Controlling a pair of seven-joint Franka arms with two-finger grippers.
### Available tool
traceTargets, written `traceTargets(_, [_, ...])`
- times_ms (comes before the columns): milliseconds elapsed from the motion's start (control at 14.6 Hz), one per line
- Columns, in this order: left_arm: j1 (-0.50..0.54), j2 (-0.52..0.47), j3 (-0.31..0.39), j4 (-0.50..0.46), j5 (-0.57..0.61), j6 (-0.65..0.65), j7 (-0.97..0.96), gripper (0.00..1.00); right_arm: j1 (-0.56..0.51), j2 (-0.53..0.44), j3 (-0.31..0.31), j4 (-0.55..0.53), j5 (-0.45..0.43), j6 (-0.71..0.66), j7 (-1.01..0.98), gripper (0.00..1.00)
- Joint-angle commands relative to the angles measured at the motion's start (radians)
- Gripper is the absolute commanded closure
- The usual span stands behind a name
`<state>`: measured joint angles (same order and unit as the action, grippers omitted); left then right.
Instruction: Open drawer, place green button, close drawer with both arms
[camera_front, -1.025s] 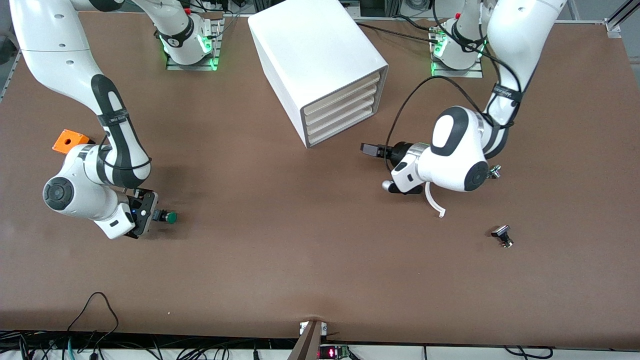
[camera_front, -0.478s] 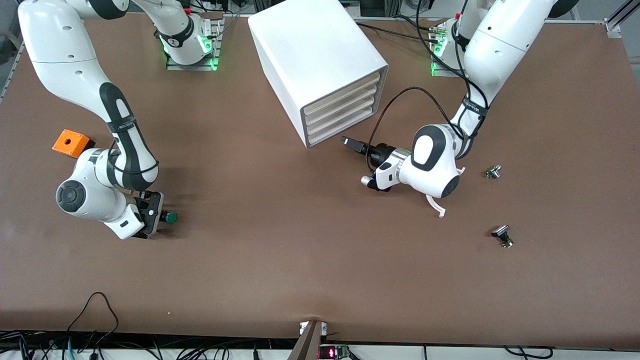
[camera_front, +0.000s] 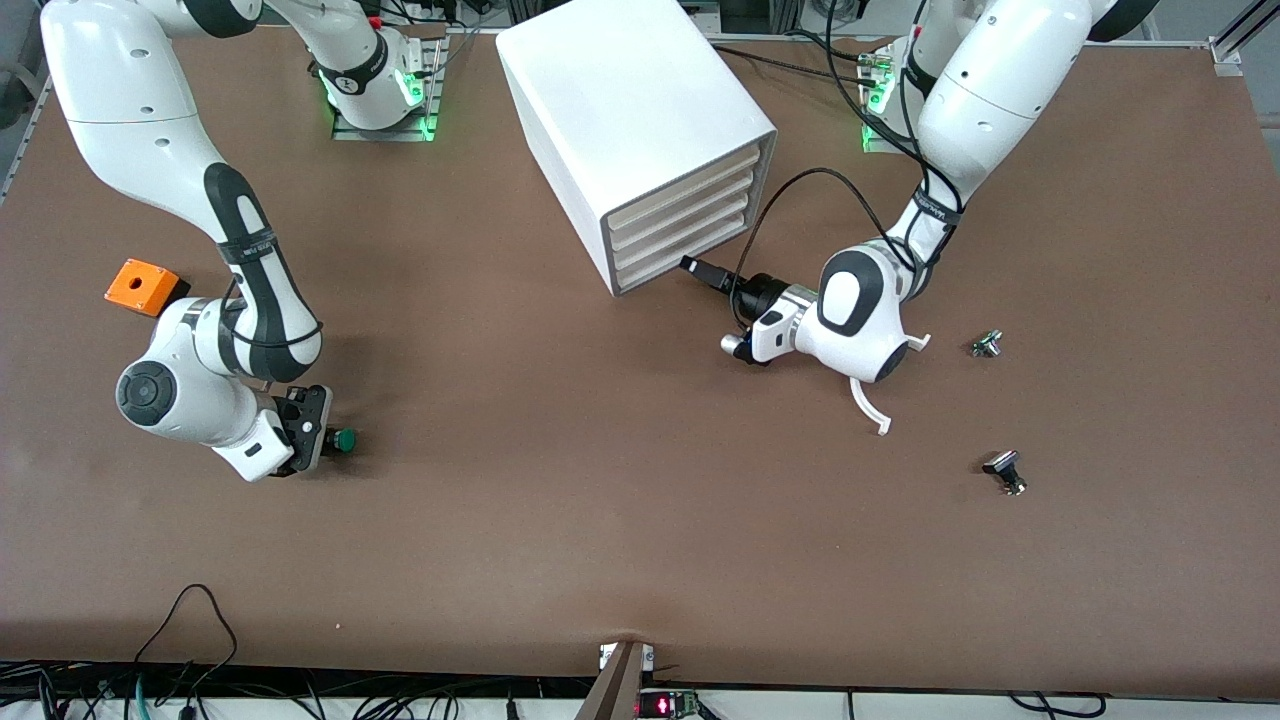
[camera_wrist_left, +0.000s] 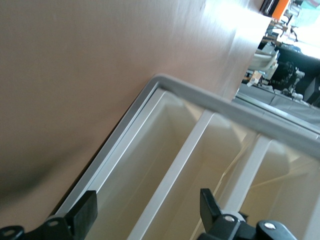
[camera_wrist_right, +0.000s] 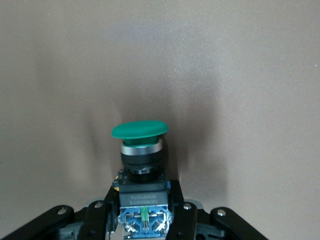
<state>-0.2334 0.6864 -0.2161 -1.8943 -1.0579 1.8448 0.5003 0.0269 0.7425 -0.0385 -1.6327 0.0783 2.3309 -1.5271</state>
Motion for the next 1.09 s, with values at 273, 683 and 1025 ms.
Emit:
traceTargets(273, [-0.023,-0.018,-0.046,-0.075,-0.088,-0.002,0.063,0.2,0.002,-0.058,0.003,0.129,0.15,-0.204,0.024,0.83])
traceTargets(683, [-0.032,-0.022,-0.048,-0.124,-0.108,-0.001,0.073,0.52,0.025,-0.068,0.005,0.336,0.129,-0.389,0.226,0.83])
traceTargets(1025, [-0.032,-0.021,-0.046,-0.129,-0.112,-0.003,0.083,0.97,0.16,-0.069,-0.003,0.454,0.057,-0.525,0.581,0.82])
